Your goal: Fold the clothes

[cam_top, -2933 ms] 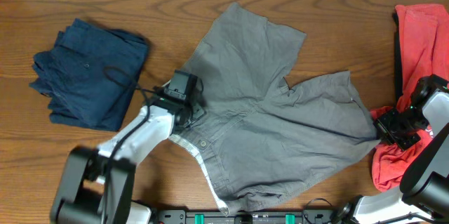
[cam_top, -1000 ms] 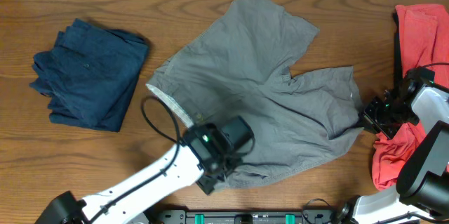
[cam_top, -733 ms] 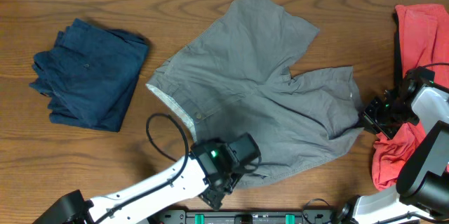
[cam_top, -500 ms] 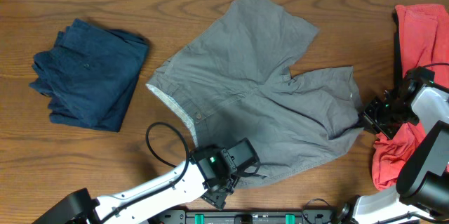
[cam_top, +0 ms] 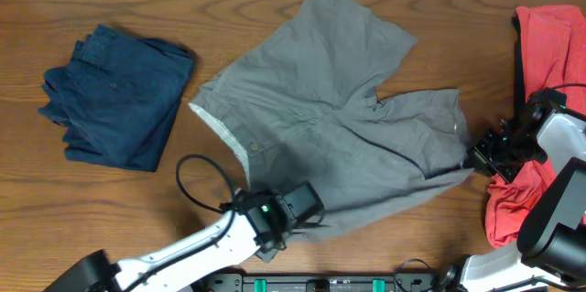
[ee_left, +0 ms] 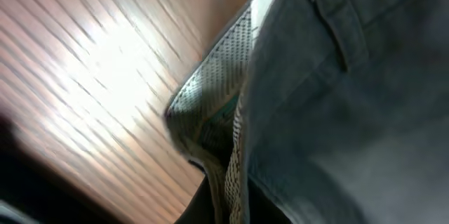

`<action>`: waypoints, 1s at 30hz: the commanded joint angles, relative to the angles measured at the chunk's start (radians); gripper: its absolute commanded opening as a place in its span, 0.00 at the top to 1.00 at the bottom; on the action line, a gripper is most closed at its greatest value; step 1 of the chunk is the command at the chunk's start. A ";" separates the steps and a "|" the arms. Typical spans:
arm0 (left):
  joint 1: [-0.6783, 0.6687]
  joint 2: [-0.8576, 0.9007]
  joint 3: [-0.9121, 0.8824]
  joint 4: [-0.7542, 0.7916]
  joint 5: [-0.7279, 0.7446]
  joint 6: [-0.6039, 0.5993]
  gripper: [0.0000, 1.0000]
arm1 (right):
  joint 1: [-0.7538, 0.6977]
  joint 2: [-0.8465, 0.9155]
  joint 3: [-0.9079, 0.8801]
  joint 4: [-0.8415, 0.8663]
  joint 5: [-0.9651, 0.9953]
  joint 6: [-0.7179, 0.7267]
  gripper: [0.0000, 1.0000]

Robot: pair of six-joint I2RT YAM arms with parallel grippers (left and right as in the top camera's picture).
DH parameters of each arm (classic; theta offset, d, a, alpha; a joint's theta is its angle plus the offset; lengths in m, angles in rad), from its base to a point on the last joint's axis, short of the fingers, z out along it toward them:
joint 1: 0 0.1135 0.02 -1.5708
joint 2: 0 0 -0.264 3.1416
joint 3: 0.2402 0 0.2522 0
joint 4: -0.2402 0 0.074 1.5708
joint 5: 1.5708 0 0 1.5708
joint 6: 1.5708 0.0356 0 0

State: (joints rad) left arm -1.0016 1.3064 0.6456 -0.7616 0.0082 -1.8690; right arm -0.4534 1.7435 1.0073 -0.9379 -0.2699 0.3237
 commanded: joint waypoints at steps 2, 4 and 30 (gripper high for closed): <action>0.059 -0.130 0.053 -0.161 -0.061 0.198 0.94 | -0.029 -0.016 0.039 -0.040 -0.016 -0.018 0.99; 0.075 -0.208 0.089 -0.256 -0.062 0.269 0.94 | -0.064 -0.037 0.065 -0.074 -0.040 -0.023 0.99; 0.132 -0.489 0.299 -0.352 -0.545 0.405 0.94 | 0.344 -0.401 0.373 0.176 -0.110 -0.204 0.98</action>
State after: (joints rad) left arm -0.9077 0.7723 0.9360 -1.1149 -0.3573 -1.4399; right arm -0.1783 1.3182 1.3605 -0.8055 -0.4839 0.1307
